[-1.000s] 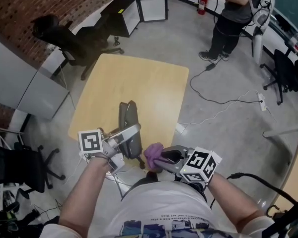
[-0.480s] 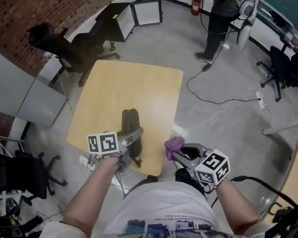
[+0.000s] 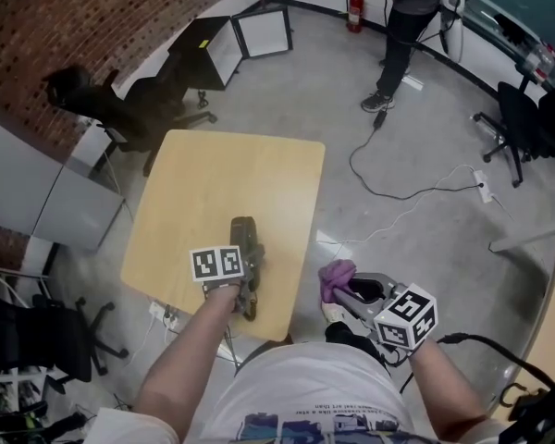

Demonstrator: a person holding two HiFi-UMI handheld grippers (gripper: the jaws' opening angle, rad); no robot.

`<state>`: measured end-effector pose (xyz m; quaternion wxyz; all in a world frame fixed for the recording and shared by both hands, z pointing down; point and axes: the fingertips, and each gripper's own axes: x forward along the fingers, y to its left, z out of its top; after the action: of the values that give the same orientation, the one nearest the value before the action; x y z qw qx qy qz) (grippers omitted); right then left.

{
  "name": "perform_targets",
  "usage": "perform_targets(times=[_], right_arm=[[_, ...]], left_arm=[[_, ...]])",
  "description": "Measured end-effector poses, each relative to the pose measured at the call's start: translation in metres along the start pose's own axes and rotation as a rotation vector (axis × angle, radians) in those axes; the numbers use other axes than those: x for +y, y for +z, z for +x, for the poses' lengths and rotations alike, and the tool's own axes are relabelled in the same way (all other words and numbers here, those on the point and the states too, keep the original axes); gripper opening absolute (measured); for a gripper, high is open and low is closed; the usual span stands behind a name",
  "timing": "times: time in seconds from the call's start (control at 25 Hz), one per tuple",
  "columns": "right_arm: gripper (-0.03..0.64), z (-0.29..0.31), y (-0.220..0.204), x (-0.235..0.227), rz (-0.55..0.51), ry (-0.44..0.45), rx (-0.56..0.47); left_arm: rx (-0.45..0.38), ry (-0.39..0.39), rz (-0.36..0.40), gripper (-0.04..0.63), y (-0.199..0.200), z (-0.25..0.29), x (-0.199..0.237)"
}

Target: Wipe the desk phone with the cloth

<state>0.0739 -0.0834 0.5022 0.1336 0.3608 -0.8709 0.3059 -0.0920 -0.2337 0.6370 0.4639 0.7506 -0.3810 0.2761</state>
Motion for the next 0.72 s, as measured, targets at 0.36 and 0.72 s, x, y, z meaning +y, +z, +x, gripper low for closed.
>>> perform_targets(times=[0.36,0.72], right_arm=[[0.091,-0.016,-0.002,-0.020,-0.037,0.018,0.036],[0.091,-0.020,0.004,-0.023,-0.097,0.076,0.083]], left_arm=[[0.046,0.176,0.030,0.287,-0.005,0.027,0.027],[0.076,0.282,0.057,0.299,-0.011,0.029,0.036]])
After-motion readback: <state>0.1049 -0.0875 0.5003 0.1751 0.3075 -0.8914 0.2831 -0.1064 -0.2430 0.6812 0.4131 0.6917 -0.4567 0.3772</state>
